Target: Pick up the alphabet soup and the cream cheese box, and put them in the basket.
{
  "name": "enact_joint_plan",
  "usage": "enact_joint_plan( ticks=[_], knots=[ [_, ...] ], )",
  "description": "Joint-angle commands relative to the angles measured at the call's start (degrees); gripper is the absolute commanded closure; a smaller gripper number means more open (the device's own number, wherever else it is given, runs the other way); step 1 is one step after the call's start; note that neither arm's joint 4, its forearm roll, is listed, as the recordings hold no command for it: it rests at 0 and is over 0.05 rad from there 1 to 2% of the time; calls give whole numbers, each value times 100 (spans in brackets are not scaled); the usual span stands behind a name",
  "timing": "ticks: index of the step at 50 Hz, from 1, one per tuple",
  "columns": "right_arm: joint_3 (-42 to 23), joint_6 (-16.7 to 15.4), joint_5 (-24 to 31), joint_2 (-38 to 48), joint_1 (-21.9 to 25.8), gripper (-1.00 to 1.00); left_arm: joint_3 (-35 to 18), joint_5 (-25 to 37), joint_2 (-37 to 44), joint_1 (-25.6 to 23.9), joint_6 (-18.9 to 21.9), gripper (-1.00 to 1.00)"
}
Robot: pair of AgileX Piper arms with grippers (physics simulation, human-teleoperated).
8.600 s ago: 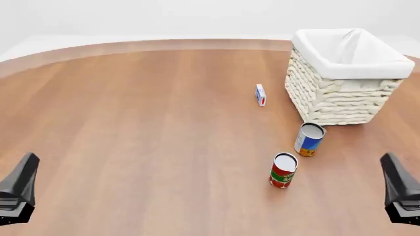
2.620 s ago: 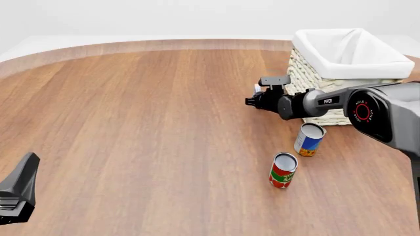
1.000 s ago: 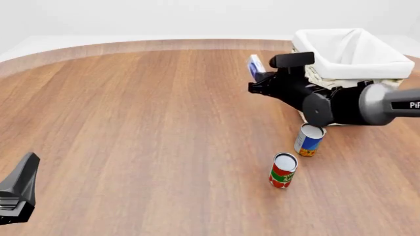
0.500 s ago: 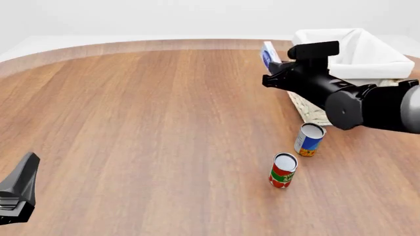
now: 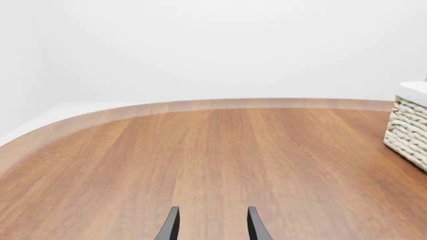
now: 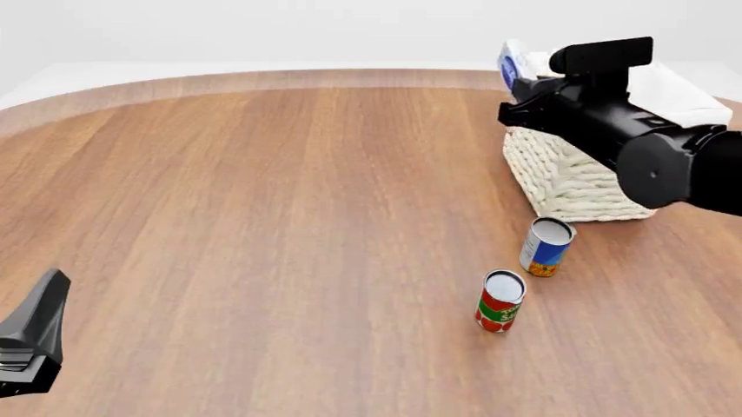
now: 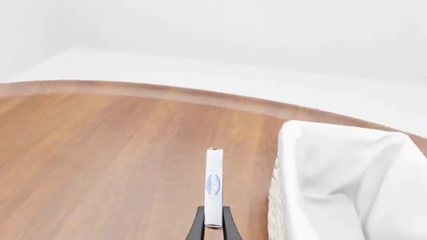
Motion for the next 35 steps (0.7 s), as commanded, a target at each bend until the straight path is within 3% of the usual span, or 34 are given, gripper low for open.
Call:
enact_joint_plan(
  ticks=[1,8,23,35],
  knots=[
    [-314,-148,171,-107,-344,100,0,0,0,0,0,-100],
    [-557,-188,263,-50,-719,100,0,0,0,0,0,-100],
    [-1229,-261,567,331,-1063,100,0,0,0,0,0,-100],
    [-2127,-432,1133,916,-1341,100,0,0,0,0,0,-100]
  ],
)
